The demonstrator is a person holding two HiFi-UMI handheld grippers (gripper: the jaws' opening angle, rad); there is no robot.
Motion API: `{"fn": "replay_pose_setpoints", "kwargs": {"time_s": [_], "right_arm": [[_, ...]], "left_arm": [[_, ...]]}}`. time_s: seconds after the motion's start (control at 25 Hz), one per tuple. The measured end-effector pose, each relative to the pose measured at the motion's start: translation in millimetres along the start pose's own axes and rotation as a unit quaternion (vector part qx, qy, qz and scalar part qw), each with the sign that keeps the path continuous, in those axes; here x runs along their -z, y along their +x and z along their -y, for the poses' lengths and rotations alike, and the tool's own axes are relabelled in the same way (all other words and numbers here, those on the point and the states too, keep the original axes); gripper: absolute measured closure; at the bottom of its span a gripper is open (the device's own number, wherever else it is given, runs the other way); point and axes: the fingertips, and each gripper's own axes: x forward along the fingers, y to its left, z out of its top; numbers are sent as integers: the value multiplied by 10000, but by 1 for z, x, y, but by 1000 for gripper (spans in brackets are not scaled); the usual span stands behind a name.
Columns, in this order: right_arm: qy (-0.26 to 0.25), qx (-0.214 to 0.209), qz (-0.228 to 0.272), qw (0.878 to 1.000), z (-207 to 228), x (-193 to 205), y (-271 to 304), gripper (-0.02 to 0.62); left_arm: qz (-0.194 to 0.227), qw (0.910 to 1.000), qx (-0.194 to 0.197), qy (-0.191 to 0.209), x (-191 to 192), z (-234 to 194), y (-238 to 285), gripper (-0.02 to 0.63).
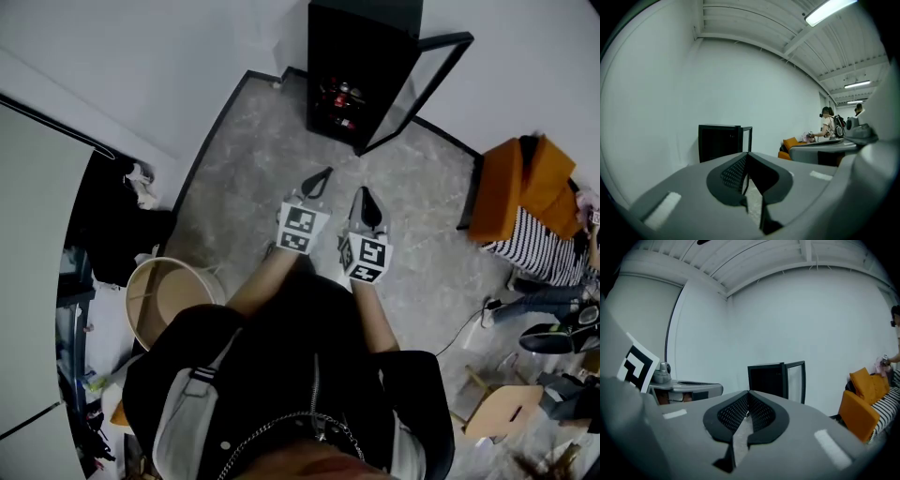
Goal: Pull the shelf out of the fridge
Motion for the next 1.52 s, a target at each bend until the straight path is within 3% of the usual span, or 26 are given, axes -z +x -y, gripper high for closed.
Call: {"fn": "replay_pose_setpoints", "kwargs": {"time_s": [0.44,0.8,1.2,1.52], "right_arm": [[-94,231,18,9997,-19,-11,53,594],[-120,279,-95,9995,-12,-13,81,594],[3,52,-134,9999,-2,-17,137,594],[45,-129,-99,9999,32,-37,197,594]], "left_arm": [[41,9997,211,-79,-8,-52,25,595],[8,9995,255,-174,-8,-69,52,595],[-121,9998,85,-127,-9,-99,94,595],[-232,9997,-21,-38,-20,-116,159,595]]}}
